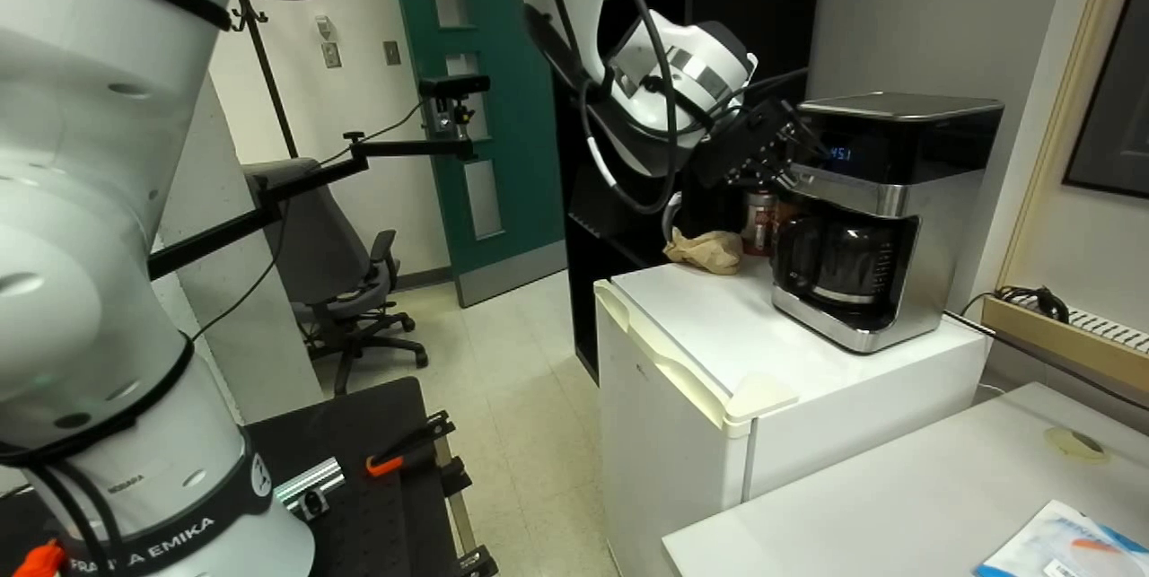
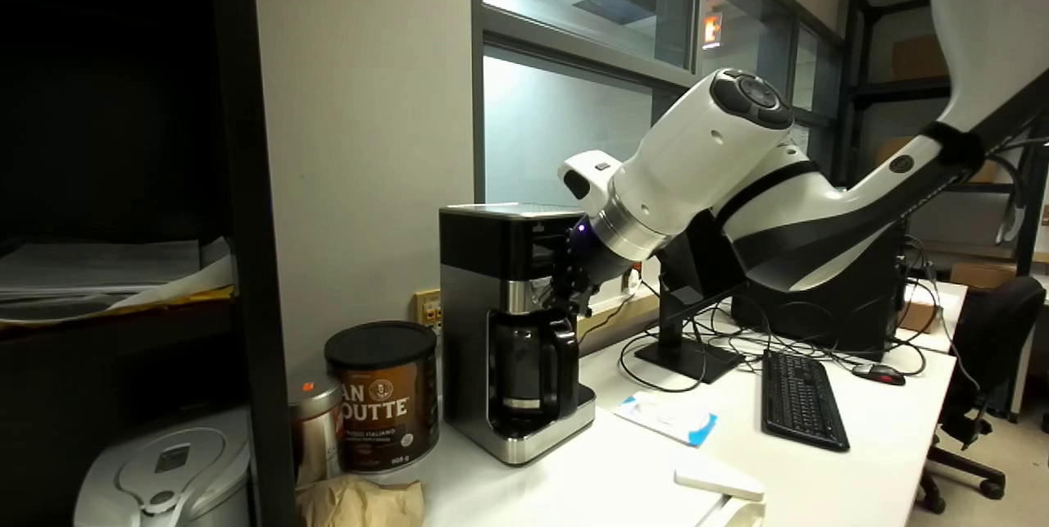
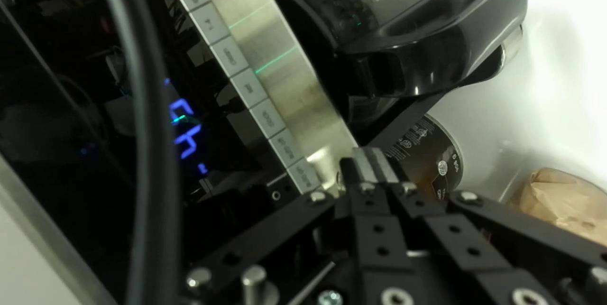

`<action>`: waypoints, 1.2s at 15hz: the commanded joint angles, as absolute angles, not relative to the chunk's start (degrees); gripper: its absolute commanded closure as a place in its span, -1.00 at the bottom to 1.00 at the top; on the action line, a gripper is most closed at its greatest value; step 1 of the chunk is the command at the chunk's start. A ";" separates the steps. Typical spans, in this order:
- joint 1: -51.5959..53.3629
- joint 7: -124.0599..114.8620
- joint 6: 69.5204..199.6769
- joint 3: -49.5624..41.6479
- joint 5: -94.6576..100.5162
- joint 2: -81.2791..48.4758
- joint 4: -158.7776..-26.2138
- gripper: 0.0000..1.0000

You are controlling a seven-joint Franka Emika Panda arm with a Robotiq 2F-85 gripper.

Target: Press a button the coffee maker

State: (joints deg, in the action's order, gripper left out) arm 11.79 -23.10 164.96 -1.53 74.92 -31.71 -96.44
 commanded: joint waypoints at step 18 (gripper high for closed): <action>10.46 -23.02 168.90 -1.23 75.61 -28.64 -100.47 0.99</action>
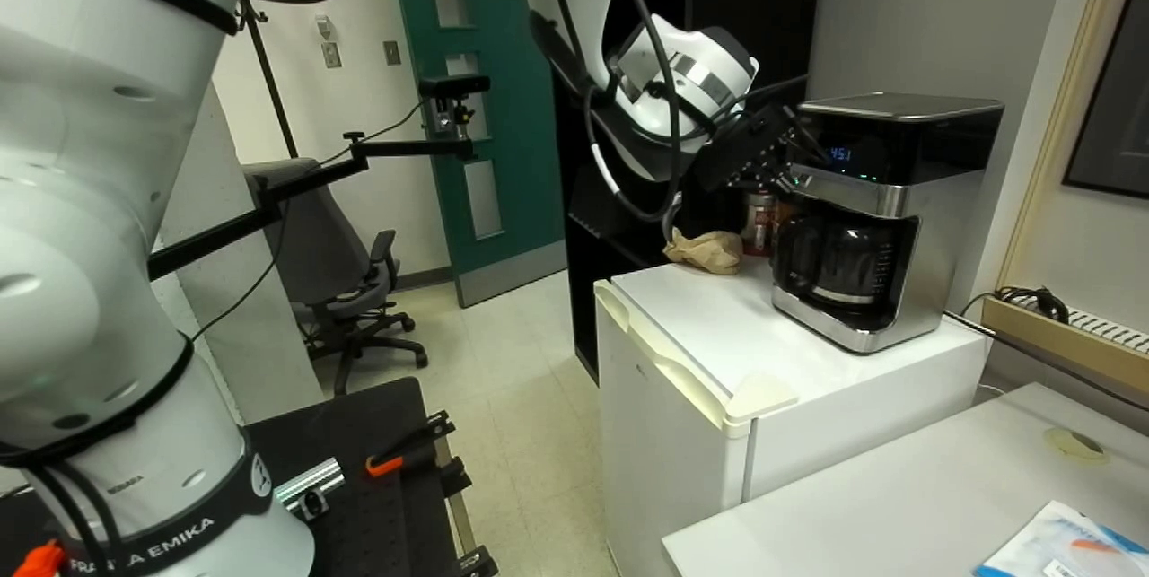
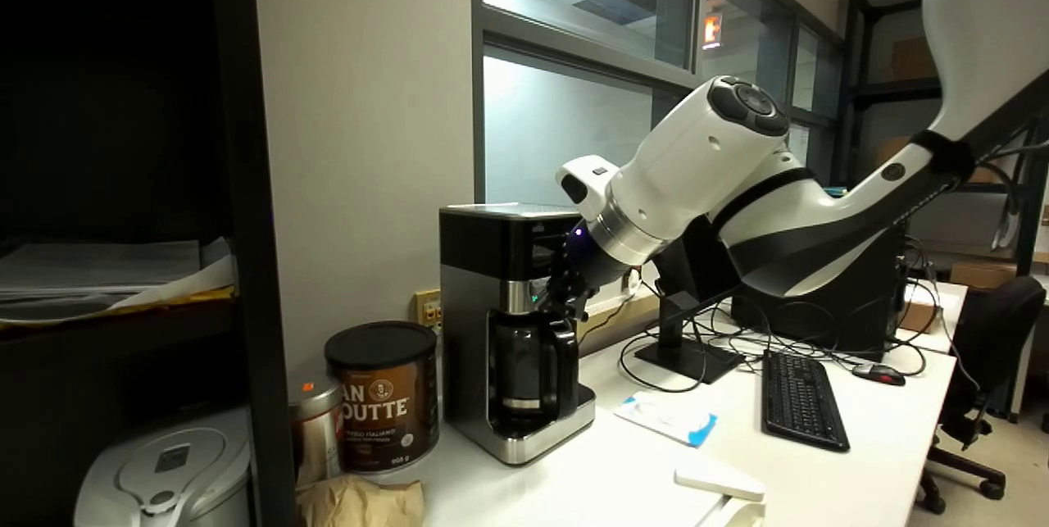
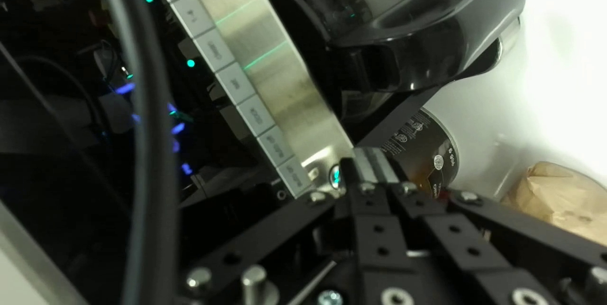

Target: Press a button the coffee maker

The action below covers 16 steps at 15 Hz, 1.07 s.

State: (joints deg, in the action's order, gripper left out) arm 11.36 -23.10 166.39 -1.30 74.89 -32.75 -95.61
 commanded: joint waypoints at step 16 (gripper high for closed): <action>9.64 -22.77 172.56 -1.54 76.09 -19.63 -112.46 0.99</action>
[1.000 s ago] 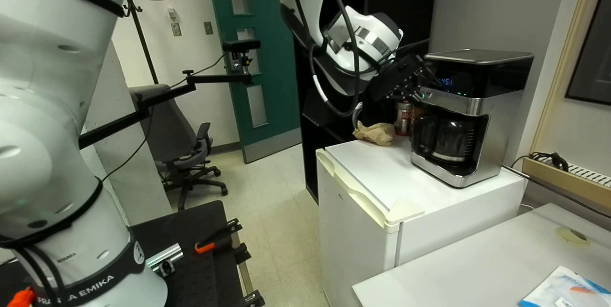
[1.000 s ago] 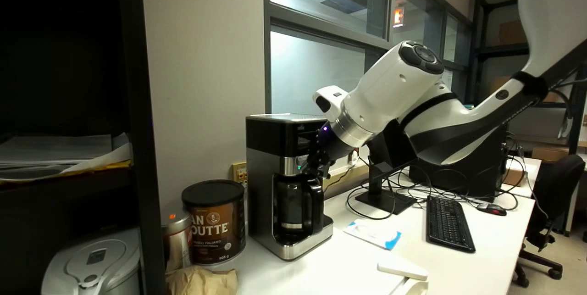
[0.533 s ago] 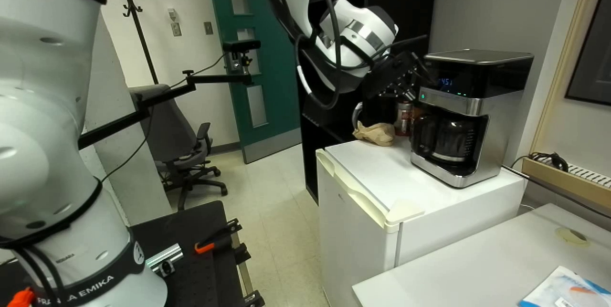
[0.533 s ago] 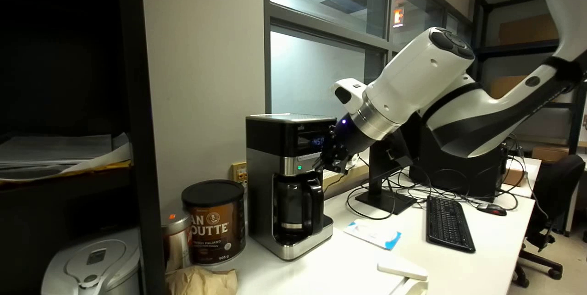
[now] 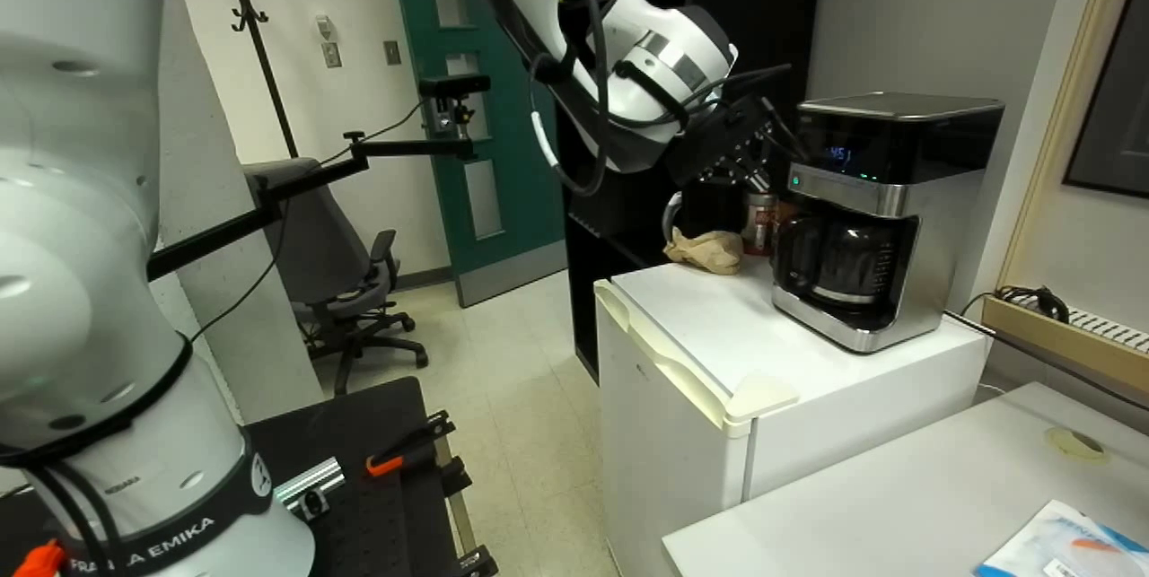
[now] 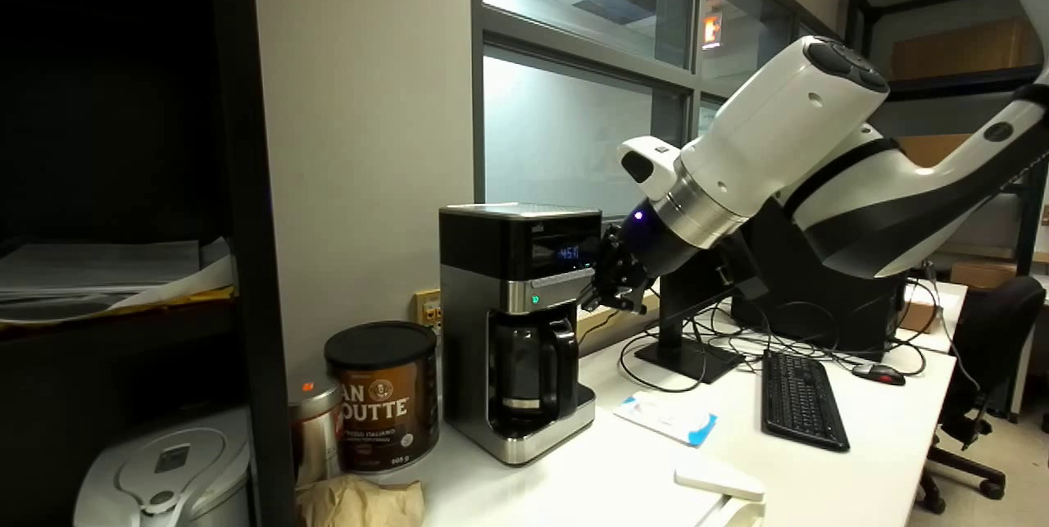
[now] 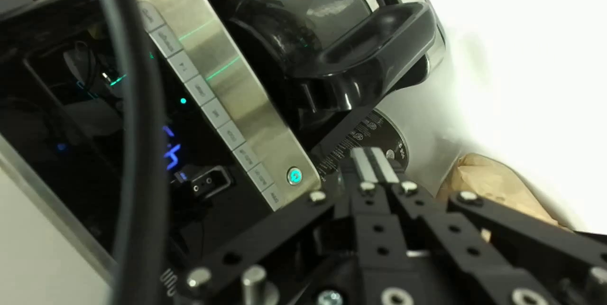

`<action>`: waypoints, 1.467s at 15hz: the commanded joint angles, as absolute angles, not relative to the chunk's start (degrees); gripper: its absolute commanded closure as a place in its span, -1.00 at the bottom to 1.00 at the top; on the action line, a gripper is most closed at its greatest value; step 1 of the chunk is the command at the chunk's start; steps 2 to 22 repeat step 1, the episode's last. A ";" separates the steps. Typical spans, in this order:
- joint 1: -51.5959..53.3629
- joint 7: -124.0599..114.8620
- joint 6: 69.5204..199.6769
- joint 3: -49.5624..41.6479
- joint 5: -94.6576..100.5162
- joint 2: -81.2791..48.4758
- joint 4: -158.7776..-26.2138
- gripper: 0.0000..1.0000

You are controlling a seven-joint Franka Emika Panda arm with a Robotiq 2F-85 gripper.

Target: Press a button the coffee maker

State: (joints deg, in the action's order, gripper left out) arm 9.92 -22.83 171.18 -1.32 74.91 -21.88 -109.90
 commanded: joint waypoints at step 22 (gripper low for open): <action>9.62 -22.72 172.61 -1.53 76.06 -19.37 -112.82 0.99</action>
